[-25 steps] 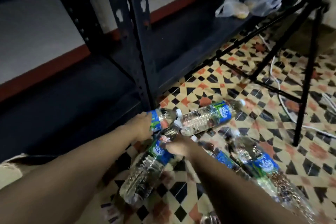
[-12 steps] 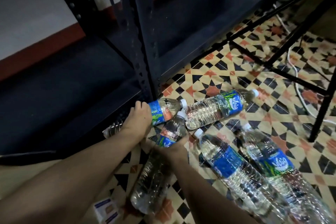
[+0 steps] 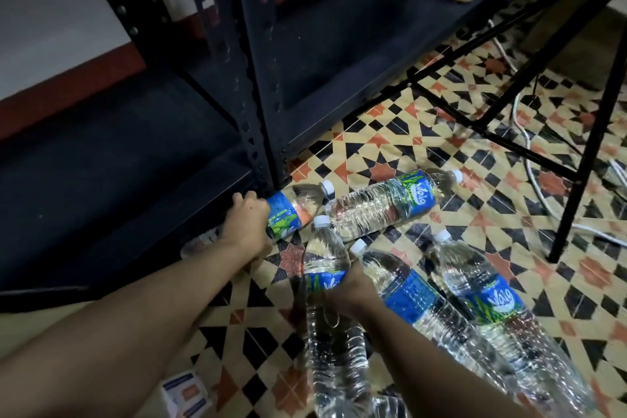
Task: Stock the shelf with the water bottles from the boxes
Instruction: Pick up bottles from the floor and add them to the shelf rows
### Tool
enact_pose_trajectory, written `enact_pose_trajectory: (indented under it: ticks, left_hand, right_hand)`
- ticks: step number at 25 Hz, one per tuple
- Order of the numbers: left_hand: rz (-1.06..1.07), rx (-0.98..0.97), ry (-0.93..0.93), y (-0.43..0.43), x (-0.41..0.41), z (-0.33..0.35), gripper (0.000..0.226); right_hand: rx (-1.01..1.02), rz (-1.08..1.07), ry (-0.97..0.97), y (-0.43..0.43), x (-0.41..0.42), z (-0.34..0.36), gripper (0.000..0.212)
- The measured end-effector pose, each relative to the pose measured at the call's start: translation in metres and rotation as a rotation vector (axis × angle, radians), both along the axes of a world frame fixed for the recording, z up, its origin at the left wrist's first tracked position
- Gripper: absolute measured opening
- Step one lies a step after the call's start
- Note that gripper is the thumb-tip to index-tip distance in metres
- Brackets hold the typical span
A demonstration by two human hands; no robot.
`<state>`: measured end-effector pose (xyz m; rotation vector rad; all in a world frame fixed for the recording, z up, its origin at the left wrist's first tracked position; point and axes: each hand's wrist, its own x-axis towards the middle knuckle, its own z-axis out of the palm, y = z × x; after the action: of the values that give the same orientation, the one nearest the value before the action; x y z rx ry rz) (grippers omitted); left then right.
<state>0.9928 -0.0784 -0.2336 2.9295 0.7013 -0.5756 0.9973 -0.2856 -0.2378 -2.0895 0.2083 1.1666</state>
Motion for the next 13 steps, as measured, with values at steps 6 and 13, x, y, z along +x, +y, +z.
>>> enact_pose_trajectory:
  ticks: [6, 13]
  left_hand:
    - [0.452, -0.396, 0.175, -0.019, -0.022, 0.002, 0.077]
    - [0.701, -0.969, 0.346, -0.034, -0.07, -0.016, 0.059]
  right_hand:
    - [-0.052, -0.044, 0.005, -0.004, -0.007, 0.001, 0.088]
    - [-0.066, -0.027, -0.177, -0.002, -0.056, -0.016, 0.125]
